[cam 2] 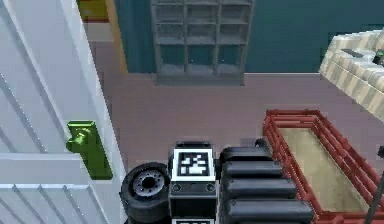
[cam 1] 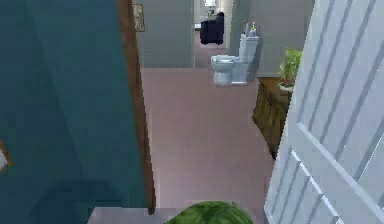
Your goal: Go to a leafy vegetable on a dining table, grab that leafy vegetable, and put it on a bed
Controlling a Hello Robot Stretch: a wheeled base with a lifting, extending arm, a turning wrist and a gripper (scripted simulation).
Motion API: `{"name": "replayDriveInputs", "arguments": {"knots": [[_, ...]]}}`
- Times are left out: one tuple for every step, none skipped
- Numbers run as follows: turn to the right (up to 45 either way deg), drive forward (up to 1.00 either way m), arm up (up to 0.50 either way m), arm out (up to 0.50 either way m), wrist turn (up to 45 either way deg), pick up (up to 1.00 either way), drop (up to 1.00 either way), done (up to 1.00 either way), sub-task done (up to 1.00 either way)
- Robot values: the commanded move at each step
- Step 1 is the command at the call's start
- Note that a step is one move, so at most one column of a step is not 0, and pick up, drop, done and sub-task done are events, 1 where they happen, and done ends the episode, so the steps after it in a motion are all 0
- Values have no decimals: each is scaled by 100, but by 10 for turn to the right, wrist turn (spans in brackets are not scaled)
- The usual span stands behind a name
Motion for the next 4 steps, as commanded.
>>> {"name": "replayDriveInputs", "arguments": {"knots": [[0, 100, 0, 0, 0, 0, 0, 0, 0], [0, 55, 0, 0, 0, 0, 0, 0, 0], [-120, 0, 0, 0, 0, 0, 0, 0, 0], [0, 35, 0, 0, 0, 0, 0, 0, 0]]}}
